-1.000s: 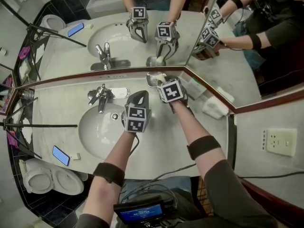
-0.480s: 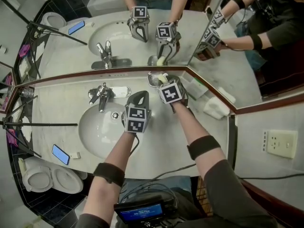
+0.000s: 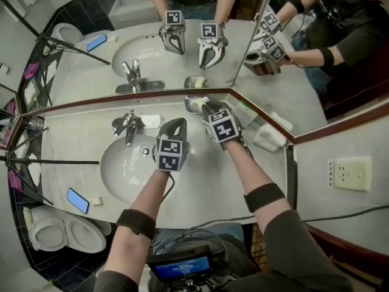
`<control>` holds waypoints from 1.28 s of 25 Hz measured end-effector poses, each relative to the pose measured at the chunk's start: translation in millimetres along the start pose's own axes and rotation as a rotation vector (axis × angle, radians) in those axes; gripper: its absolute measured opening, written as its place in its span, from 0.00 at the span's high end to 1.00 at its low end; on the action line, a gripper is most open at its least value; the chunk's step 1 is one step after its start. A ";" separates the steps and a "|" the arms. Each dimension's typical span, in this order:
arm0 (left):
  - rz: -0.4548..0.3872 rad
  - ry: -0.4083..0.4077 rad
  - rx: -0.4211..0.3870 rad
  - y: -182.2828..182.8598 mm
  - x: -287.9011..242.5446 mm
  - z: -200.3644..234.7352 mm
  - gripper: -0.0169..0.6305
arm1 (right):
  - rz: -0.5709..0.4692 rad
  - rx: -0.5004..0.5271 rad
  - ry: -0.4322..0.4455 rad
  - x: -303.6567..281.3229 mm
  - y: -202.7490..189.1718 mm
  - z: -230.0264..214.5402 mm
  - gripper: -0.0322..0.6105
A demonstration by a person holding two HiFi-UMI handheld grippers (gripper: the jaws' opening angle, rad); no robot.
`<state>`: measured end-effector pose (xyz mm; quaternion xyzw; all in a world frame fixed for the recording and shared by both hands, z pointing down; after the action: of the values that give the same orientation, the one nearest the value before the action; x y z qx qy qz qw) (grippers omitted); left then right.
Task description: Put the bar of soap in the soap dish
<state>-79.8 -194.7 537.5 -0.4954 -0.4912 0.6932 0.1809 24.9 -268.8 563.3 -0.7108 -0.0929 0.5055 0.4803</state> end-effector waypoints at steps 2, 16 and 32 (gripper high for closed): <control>-0.013 -0.005 -0.004 5.1 7.9 -1.6 0.97 | -0.030 0.018 0.040 13.6 -0.2 4.7 0.91; -0.083 -0.049 0.026 7.0 68.7 -31.9 0.97 | -0.135 0.048 0.104 127.3 -29.6 50.8 0.92; -0.084 -0.063 0.049 -21.2 114.1 -54.1 0.97 | -0.112 -0.011 0.088 160.2 -74.2 68.9 0.92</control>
<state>-88.6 -73.9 496.2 -0.4476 -0.4999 0.7122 0.2062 71.0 -90.6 518.2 -0.7287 -0.1138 0.4455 0.5075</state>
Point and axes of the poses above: the fingertips, and each gripper's own axes: x backward along the fingers, z to its left, y out of its top, the point moved 4 cm from there along x, backward along the fingers
